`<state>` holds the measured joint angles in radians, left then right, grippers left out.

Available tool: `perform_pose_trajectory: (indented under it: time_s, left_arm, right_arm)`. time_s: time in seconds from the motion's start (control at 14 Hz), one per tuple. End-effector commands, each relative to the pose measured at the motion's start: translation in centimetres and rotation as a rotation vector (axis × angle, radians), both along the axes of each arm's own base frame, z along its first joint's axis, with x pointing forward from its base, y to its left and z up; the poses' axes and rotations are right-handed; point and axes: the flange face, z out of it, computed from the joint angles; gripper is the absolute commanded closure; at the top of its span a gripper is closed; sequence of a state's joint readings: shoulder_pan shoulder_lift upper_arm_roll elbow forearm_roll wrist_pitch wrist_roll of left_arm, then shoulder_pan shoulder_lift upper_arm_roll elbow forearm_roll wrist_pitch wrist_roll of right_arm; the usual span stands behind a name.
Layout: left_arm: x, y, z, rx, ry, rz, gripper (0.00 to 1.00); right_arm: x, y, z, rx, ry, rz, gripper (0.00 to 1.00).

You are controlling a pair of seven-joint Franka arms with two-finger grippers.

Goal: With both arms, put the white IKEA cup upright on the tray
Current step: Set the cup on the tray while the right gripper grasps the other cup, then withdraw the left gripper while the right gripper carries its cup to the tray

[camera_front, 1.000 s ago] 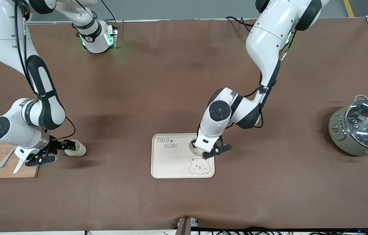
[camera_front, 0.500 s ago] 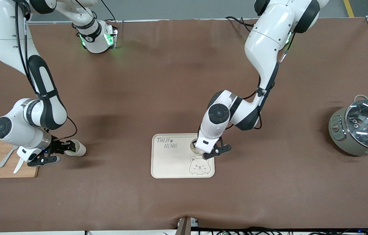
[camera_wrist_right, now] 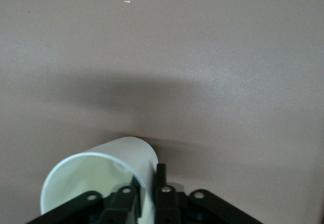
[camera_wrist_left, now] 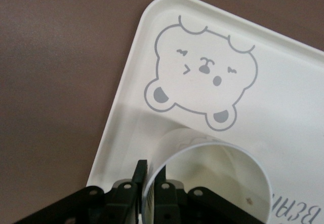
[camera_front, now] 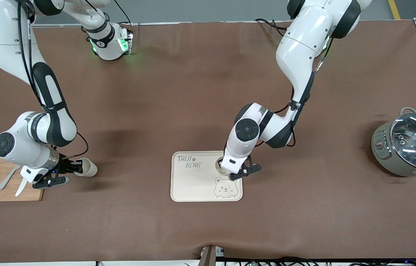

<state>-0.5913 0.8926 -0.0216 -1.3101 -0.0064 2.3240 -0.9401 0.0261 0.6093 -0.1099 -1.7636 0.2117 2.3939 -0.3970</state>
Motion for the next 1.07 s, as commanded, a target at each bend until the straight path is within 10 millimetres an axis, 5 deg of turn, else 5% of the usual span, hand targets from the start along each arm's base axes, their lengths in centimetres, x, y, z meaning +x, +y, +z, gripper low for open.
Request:
perform_pose_trajectory:
  time_s: [0.0,0.29,0.64,0.79,1.0]
  left_arm:
    - [-0.5,-1.4,1.8,0.016,-0.020,0.013,0.00]
    - [-0.4,0.0,5.4,0.070,0.034,0.026,0.00]
    - [0.3,1.9,7.4,0.079,0.060,0.043,0.00]
    - [0.7,2.8,10.2,0.075,0.050,0.031,0.00]
    - [3.9,9.7,16.0,0.058,0.014,-0.050,0.00]
  right_arm:
    - [0.3,0.4,0.1,0.011,-0.008,-0.003,0.99]
    - [1.3,1.0,2.3,0.014,-0.036,0.010,1.00]
    - [4.0,3.7,11.6,0.071,0.066,-0.029,1.00]
    - [4.5,8.9,15.1,0.073,0.094,-0.083,1.00]
    - [4.2,16.7,17.8,0.076,0.108,-0.210,1.00]
